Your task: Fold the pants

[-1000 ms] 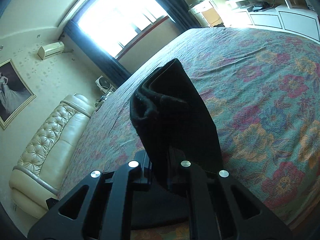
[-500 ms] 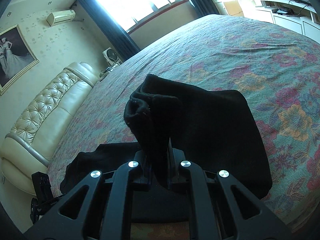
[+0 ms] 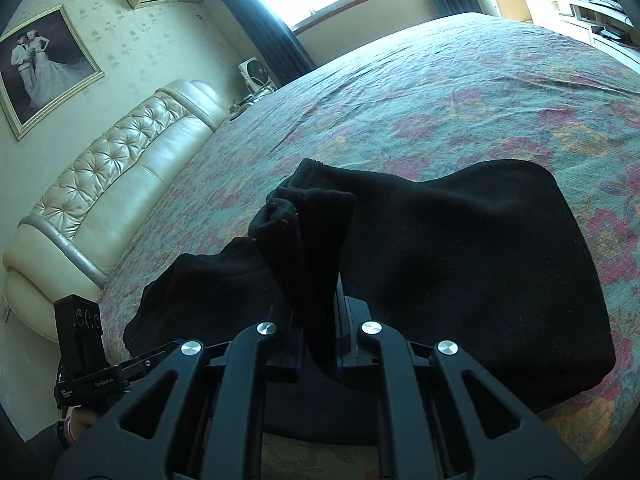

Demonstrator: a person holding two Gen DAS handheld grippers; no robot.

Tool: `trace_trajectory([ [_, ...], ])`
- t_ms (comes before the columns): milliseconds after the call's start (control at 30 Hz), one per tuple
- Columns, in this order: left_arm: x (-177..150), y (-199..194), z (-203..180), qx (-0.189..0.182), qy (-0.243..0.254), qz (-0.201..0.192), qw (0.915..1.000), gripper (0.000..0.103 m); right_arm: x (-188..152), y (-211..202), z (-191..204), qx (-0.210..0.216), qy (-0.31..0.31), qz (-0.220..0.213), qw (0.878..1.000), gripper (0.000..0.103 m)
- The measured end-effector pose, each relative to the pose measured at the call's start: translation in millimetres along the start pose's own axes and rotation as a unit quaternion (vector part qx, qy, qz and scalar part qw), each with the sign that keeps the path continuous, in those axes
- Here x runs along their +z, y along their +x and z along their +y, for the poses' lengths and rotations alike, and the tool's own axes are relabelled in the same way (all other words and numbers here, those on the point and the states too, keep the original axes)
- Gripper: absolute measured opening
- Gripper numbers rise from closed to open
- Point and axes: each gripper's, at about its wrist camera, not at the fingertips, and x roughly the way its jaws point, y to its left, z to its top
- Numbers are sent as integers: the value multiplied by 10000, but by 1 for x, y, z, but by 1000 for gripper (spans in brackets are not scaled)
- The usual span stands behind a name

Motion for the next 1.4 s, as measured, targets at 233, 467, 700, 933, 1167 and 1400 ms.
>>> trace_trajectory([
  [233, -2, -1, 1, -32, -32, 11, 10000, 82, -16, 24, 23, 116, -203, 289, 9993, 10],
  [467, 0, -2, 4, -52, -48, 20, 10000, 82, -32, 42, 33, -45, -435, 539, 9976, 11],
  [700, 0, -2, 4, -48, -46, 21, 10000, 82, -47, 50, 39, -299, -819, 733, 9935, 12],
  [933, 0, -2, 3, -31, -28, 18, 10000, 82, -51, 55, 45, -437, -1062, 804, 9901, 15],
  [1167, 0, -2, 3, -31, -25, 19, 10000, 82, -57, 59, 59, -656, -1447, 838, 9837, 22],
  [1400, -1, -2, 4, -37, -31, 21, 10000, 82, -59, 61, 62, -638, -1412, 879, 9840, 29],
])
